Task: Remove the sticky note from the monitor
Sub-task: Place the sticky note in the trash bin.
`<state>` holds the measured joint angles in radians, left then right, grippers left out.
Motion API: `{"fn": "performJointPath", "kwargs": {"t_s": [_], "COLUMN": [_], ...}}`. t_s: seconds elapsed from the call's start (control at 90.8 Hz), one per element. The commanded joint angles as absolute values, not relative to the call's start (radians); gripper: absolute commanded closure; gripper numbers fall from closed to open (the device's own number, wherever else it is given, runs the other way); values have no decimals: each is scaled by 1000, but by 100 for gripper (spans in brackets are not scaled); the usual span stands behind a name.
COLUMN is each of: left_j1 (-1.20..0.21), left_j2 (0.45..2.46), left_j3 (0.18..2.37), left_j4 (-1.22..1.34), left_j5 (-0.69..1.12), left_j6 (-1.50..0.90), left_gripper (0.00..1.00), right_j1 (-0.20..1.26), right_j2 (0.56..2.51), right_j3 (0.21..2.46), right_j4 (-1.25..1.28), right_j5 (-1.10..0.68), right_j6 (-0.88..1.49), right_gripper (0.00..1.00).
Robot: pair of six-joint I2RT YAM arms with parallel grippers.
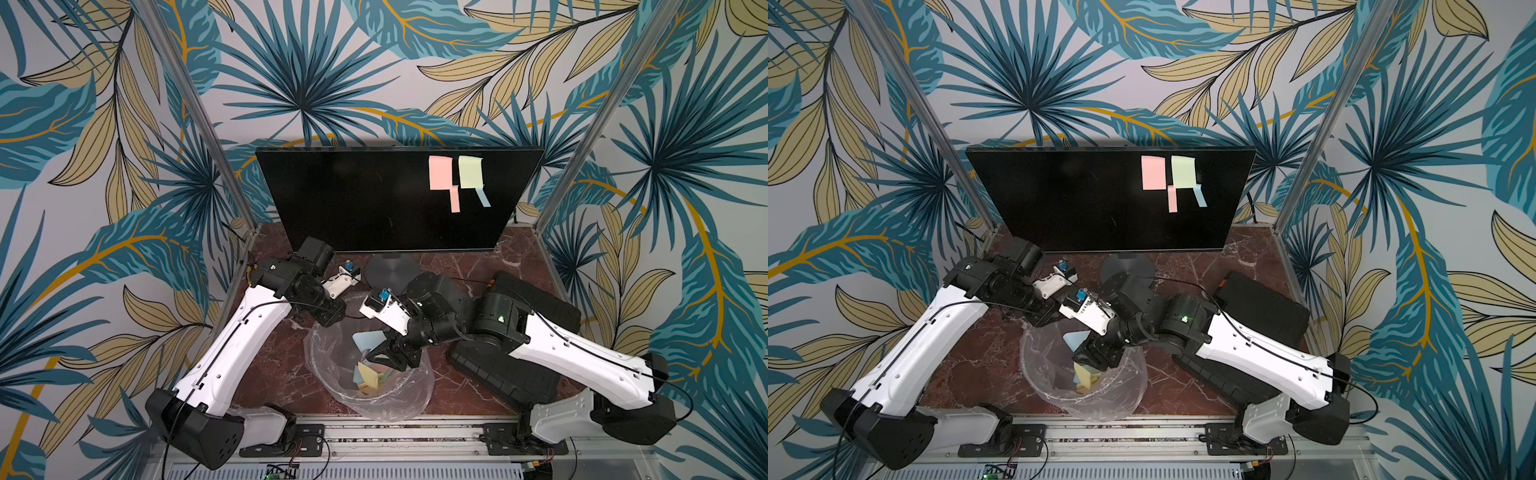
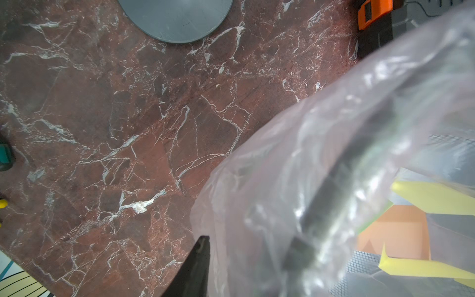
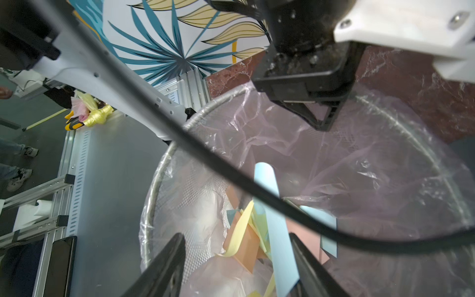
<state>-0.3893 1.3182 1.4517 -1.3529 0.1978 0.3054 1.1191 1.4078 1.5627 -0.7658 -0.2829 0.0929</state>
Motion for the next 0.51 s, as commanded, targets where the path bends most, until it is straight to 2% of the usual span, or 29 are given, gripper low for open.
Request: {"fn": "performJointPath", "kwargs": {"t_s": [0.0,0.198,0.496], "left_j1": [-391,-391,-390], "left_j2": [1315,1316,1310], "left_j3": [1481,1483,1482], "left_j4": [-1360,-1360,-1361], "left_j5": [191,190,188], "left_j6": [309,309,308], "left_gripper": [60,60,60], "right_j1": [1126,1153,1153], "right_j2": [1431,1525,1525], "right_j3": [1522,1530,1531], "right_j4": [-699,-689,-759], "right_j5": [-400,-379,14], "right_j6": [94,84,83], "right_gripper": [32,29,20]}}
